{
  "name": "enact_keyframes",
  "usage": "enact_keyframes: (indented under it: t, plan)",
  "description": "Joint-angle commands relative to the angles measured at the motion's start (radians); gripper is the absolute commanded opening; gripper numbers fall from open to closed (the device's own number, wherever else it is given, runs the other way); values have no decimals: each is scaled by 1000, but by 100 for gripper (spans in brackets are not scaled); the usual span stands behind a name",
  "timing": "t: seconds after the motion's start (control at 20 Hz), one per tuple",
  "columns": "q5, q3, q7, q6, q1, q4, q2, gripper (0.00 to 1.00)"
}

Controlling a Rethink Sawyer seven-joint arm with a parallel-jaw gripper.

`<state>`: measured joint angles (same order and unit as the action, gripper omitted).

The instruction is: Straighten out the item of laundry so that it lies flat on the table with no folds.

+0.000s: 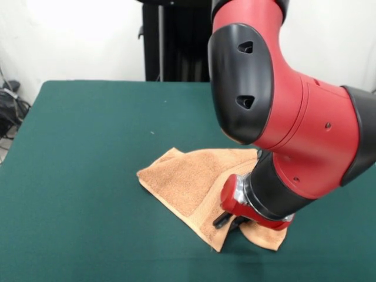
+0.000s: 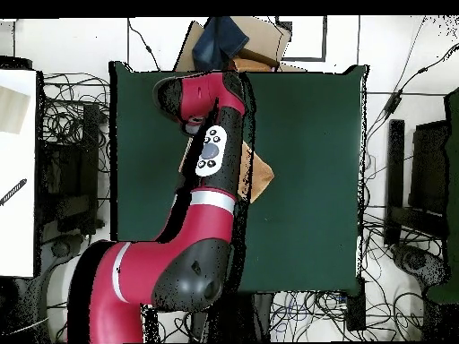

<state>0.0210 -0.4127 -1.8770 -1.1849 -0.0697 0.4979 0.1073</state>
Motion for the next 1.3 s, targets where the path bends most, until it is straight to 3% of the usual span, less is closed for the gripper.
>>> enact_keyframes:
  t: [0.05,0.4,0.75,1.3]
  plan:
    - [-73,80,119,52,-14,192,-34,0]
    - [-68,52,143,-47,-13,302,-176,0]
    - [-100,15,202,-225,-12,261,-232,0]
    - [-155,62,183,-178,1,360,-294,0]
